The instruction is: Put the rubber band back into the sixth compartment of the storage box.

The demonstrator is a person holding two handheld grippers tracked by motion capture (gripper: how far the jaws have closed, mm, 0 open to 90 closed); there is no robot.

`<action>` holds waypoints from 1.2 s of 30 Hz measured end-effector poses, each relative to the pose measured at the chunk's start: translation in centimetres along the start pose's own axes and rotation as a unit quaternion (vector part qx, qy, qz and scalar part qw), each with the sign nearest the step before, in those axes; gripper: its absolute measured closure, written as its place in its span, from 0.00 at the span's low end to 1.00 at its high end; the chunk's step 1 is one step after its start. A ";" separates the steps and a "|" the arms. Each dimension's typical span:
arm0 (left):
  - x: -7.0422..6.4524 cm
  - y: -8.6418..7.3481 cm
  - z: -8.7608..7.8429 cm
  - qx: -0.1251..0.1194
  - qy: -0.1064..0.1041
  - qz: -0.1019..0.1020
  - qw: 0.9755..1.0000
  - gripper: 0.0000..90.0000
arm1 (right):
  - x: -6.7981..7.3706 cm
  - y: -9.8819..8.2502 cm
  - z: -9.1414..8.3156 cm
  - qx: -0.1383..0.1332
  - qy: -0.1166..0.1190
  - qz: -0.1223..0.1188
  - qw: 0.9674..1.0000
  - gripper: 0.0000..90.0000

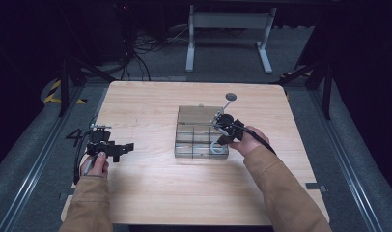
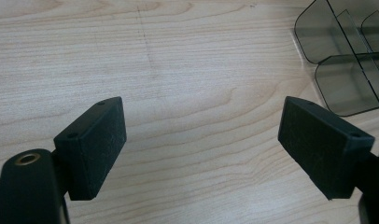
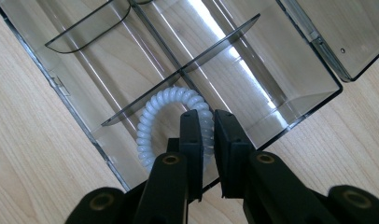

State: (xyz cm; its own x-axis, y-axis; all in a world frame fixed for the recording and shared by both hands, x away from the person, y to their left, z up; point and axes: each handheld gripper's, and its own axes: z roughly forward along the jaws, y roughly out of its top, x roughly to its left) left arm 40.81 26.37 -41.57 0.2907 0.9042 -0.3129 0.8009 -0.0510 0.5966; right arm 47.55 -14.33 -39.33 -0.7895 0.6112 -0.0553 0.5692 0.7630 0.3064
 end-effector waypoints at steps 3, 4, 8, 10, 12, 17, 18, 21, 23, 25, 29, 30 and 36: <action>0.0 0.0 0.0 0.000 0.000 0.000 1.000 0.18 | 0.1 0.0 0.2 0.002 0.000 0.000 1.000 0.92; 0.0 0.0 0.0 0.000 0.000 0.000 1.000 0.18 | 0.1 0.0 0.2 0.003 0.000 0.001 1.000 0.92; 0.0 0.0 0.0 0.000 0.000 0.000 1.000 0.18 | 0.1 0.0 0.4 0.007 0.000 -0.003 1.000 0.92; 0.0 0.0 0.0 0.000 0.000 0.000 1.000 0.18 | 0.1 0.0 0.4 0.008 0.000 -0.003 1.000 0.92; 0.0 0.0 0.0 0.000 0.000 0.000 1.000 0.18 | 0.2 0.0 0.5 0.008 0.001 -0.005 1.000 0.92; 0.0 0.0 0.0 0.000 0.000 0.001 1.000 0.18 | 0.2 0.0 0.8 0.009 0.000 -0.011 1.000 0.92; 0.0 0.0 0.0 -0.001 0.000 0.001 1.000 0.18 | 0.2 0.0 0.8 0.012 -0.001 -0.008 1.000 0.92; 0.0 0.0 0.0 -0.001 0.000 0.000 1.000 0.18 | 0.3 0.0 1.0 0.014 -0.001 -0.008 1.000 0.92; 0.0 0.0 0.0 -0.001 0.000 0.000 1.000 0.18 | 0.3 -0.1 1.0 0.014 -0.001 -0.009 1.000 0.91; 0.0 0.0 0.0 0.000 0.000 0.000 1.000 0.18 | 0.3 -0.1 1.1 0.014 0.000 -0.010 1.000 0.91; 0.0 0.0 0.0 0.001 0.000 0.001 1.000 0.18 | 0.3 -0.1 1.2 0.020 0.001 -0.012 1.000 0.90; 0.0 0.0 0.0 0.001 0.000 0.001 1.000 0.18 | 0.3 -0.1 1.2 0.020 0.001 -0.012 1.000 0.90; 0.0 0.0 0.0 0.001 0.001 0.001 1.000 0.18 | 0.2 -0.2 1.1 0.016 0.007 -0.014 1.000 0.83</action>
State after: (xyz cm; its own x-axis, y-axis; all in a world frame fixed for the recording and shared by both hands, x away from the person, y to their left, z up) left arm 40.83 26.31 -41.59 0.2908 0.9051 -0.3102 0.8014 -0.0534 0.5957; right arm 47.48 -14.13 -40.51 -0.8077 0.5874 -0.0506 0.5541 0.7856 0.2752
